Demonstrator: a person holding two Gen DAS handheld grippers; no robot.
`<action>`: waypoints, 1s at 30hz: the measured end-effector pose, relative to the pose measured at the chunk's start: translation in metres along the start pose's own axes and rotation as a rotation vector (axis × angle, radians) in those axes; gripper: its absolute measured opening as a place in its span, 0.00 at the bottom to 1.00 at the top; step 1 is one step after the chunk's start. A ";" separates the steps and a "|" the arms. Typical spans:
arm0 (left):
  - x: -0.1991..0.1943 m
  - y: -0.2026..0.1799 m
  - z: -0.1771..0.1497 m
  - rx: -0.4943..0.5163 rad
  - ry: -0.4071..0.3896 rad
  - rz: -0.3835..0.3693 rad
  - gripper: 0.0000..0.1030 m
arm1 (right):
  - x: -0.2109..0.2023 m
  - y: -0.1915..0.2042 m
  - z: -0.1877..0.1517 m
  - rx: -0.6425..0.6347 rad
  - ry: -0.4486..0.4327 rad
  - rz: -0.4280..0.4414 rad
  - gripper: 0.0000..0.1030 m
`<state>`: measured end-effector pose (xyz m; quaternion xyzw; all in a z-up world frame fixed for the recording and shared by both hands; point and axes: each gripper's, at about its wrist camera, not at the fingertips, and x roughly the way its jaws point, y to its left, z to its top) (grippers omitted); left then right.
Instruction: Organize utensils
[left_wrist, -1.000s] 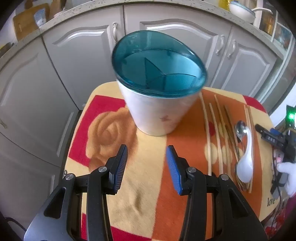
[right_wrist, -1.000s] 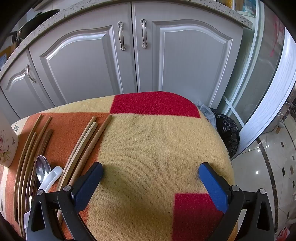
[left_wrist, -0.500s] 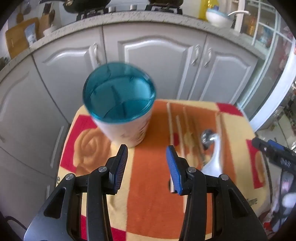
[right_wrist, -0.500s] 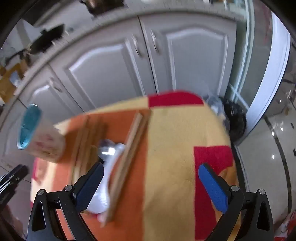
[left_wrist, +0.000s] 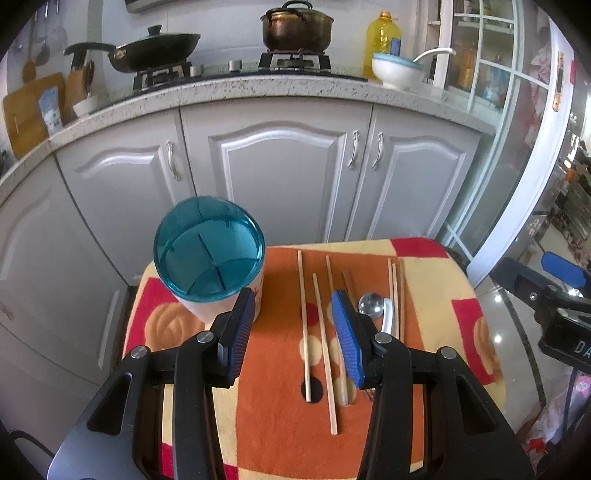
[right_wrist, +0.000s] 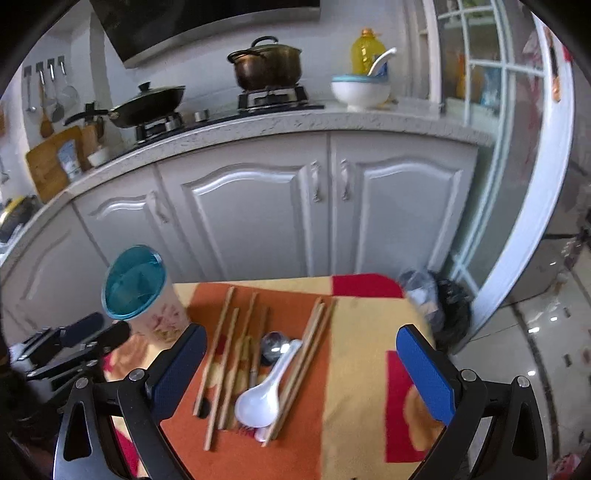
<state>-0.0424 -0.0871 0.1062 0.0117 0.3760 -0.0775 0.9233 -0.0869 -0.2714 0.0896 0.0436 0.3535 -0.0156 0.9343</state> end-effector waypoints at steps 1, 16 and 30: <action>0.000 0.001 0.002 -0.003 0.001 -0.005 0.41 | -0.002 0.002 0.002 -0.005 -0.005 -0.009 1.00; -0.002 0.000 0.003 -0.001 0.001 -0.010 0.41 | -0.012 0.008 0.012 -0.012 -0.009 -0.012 1.00; 0.001 -0.002 -0.001 -0.005 0.009 -0.025 0.41 | -0.011 0.007 0.010 0.035 -0.014 0.023 1.00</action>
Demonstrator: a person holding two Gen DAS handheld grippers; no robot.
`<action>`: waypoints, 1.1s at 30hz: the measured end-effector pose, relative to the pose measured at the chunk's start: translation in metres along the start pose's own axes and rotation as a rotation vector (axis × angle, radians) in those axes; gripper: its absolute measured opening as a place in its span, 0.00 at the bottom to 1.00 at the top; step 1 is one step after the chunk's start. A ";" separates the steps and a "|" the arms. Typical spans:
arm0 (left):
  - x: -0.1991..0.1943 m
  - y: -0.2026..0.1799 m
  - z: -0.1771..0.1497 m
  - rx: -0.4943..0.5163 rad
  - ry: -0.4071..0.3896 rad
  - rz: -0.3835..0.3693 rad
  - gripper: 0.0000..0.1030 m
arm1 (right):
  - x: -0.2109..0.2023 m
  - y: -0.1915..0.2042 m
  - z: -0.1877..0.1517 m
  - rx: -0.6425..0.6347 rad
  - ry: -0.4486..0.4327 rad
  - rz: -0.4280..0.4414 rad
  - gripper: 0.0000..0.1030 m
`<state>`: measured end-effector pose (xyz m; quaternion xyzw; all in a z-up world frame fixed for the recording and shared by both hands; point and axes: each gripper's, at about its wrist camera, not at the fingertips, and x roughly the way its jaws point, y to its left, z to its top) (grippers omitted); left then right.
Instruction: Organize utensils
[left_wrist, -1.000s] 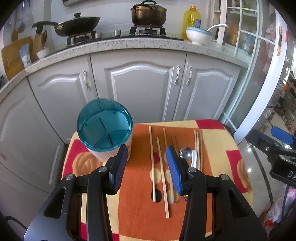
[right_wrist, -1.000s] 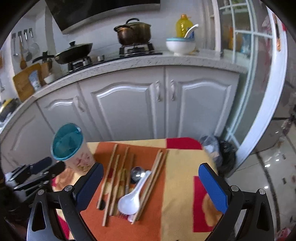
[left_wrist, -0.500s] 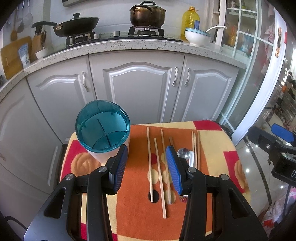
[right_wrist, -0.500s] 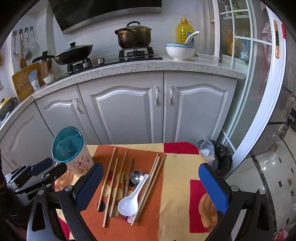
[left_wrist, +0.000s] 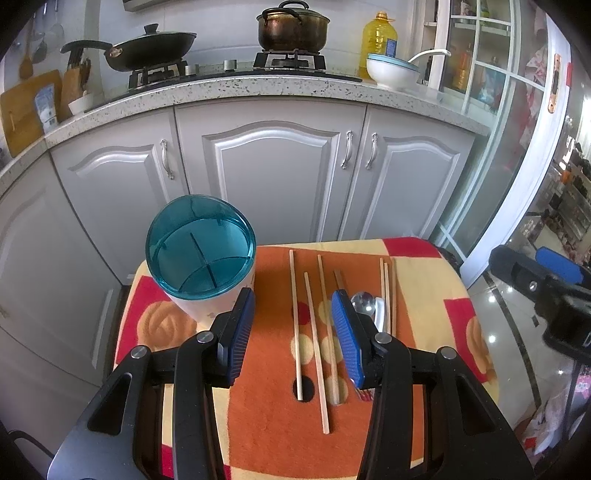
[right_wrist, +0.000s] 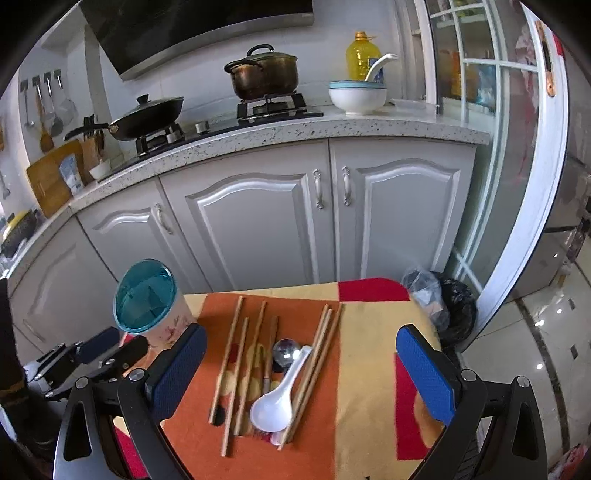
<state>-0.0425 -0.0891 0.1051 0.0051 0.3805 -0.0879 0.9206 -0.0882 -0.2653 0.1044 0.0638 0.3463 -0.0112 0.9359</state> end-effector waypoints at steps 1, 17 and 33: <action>0.000 0.000 0.000 0.001 0.002 -0.001 0.41 | 0.001 0.002 0.000 -0.013 0.003 -0.008 1.00; 0.003 -0.004 -0.004 0.005 0.018 -0.008 0.41 | 0.003 0.007 0.001 -0.053 0.013 -0.024 1.00; 0.003 -0.003 -0.002 -0.002 0.021 -0.013 0.41 | 0.006 0.008 0.000 -0.054 0.025 -0.023 1.00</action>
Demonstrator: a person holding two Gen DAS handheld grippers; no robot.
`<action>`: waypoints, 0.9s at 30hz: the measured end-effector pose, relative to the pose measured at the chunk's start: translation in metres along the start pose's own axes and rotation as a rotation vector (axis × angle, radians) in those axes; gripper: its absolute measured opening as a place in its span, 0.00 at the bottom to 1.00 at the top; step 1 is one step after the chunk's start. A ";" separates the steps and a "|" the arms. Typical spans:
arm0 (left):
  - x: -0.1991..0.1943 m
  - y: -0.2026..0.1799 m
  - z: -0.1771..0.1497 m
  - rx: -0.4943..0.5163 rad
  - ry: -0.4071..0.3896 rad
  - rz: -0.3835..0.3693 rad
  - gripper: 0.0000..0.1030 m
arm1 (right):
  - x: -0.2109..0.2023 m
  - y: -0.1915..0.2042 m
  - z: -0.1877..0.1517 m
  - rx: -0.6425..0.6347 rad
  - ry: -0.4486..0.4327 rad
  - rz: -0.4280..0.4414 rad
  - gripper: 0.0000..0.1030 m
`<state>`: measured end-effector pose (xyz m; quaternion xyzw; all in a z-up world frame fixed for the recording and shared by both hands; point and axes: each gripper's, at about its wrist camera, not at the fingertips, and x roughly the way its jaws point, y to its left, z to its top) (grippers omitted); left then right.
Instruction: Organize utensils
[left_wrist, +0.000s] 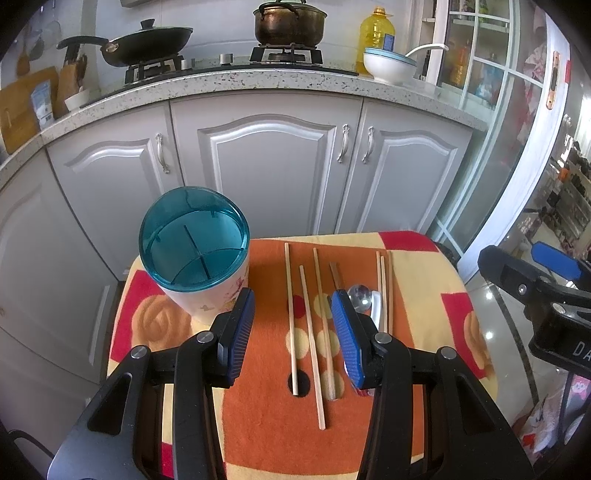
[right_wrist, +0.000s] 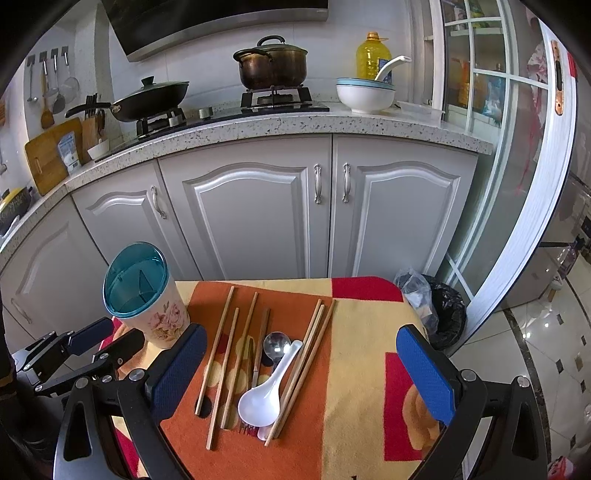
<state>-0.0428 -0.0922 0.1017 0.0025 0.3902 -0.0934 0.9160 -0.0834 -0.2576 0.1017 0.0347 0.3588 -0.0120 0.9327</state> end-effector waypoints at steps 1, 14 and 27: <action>0.000 0.000 0.000 0.000 0.000 -0.001 0.41 | 0.000 0.000 0.000 0.000 -0.001 0.001 1.00; 0.000 -0.002 -0.002 0.005 0.004 -0.002 0.41 | 0.001 0.000 -0.003 -0.001 0.011 0.004 1.00; 0.005 -0.001 -0.003 -0.003 0.014 -0.003 0.41 | 0.007 -0.001 -0.004 -0.006 0.038 0.003 1.00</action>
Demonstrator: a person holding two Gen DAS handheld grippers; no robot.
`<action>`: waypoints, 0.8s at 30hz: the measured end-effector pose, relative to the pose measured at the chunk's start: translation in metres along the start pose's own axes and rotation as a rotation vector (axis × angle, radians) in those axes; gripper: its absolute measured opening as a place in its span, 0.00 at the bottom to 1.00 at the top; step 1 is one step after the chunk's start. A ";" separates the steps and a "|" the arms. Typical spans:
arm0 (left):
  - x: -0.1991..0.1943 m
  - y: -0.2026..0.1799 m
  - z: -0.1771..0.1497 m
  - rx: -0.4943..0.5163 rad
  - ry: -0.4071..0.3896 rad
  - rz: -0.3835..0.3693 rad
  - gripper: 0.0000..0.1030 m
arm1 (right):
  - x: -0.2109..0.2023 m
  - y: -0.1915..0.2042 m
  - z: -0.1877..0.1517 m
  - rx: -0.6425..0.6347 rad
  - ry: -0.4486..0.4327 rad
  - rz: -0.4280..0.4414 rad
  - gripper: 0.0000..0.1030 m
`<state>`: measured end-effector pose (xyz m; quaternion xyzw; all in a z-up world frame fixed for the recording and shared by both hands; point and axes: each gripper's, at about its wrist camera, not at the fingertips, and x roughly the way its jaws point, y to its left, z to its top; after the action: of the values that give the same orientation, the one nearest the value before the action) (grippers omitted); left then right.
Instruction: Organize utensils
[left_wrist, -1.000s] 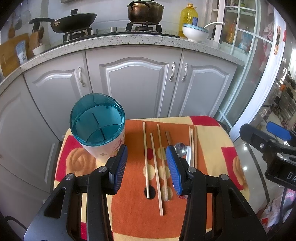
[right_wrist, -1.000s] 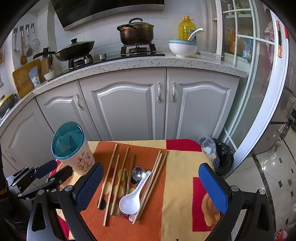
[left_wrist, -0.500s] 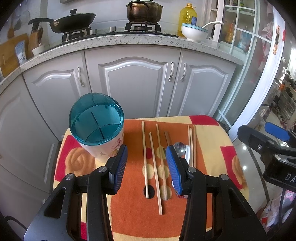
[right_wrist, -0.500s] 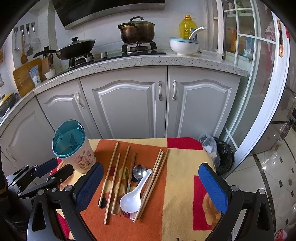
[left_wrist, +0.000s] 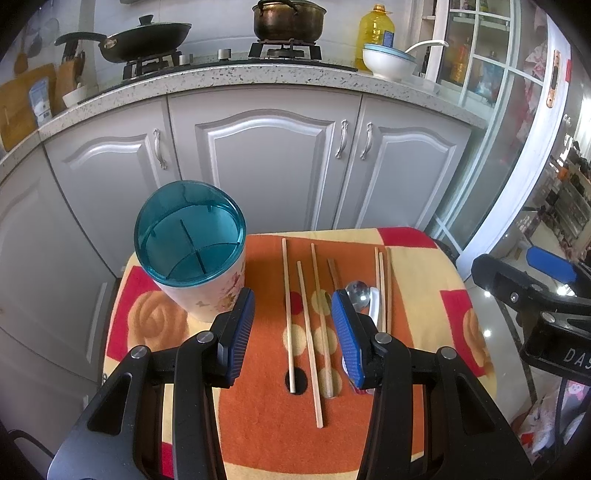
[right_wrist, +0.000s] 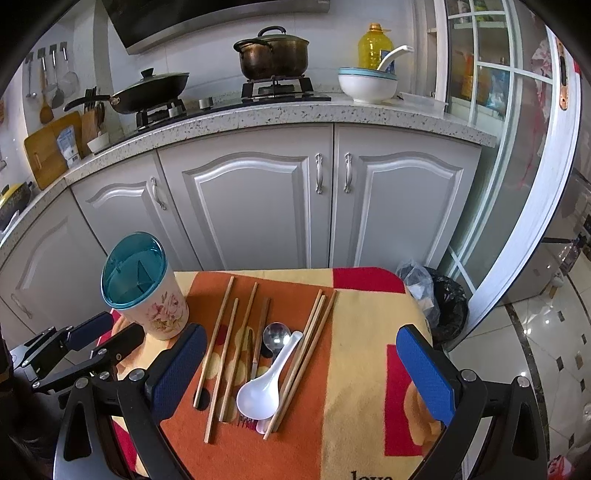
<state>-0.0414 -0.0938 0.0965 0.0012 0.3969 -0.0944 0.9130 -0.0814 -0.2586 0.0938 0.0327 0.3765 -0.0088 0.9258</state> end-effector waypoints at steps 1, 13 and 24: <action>0.000 0.000 0.000 -0.001 0.001 -0.001 0.41 | 0.001 0.000 0.000 -0.003 0.002 0.000 1.00; 0.004 -0.003 0.000 0.010 0.013 -0.006 0.41 | 0.007 0.002 -0.002 -0.041 0.018 -0.021 1.00; 0.010 -0.002 -0.002 0.002 0.026 0.000 0.41 | 0.012 0.000 -0.005 -0.039 0.032 -0.021 1.00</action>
<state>-0.0366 -0.0969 0.0883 0.0032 0.4089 -0.0947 0.9077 -0.0762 -0.2576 0.0819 0.0111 0.3915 -0.0107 0.9201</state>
